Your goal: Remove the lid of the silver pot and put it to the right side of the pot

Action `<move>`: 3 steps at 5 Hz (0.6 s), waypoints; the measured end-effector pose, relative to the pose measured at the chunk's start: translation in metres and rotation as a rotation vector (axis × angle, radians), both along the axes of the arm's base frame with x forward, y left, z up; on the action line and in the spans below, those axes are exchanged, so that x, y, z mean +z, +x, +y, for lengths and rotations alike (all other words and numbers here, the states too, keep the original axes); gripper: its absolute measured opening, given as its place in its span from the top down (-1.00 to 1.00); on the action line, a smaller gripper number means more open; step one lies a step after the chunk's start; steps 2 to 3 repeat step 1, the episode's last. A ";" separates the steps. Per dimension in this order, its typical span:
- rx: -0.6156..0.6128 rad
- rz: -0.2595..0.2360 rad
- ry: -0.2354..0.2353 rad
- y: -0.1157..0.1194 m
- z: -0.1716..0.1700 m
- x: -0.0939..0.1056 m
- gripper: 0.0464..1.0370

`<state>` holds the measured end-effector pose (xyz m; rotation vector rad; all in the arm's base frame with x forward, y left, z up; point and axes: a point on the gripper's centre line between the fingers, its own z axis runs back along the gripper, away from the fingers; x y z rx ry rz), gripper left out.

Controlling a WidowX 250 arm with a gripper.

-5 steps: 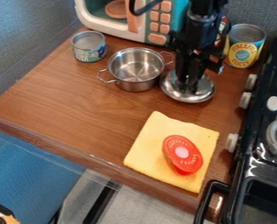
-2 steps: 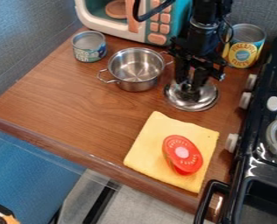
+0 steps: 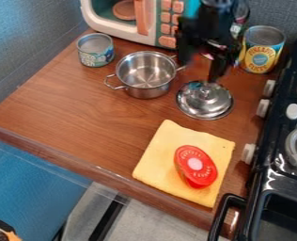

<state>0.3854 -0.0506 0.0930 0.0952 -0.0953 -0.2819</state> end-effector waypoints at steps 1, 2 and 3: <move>0.044 -0.013 -0.012 -0.008 0.014 0.010 -0.94; 0.044 -0.013 -0.012 -0.008 0.014 0.010 -0.94; 0.044 -0.013 -0.012 -0.008 0.014 0.010 -0.94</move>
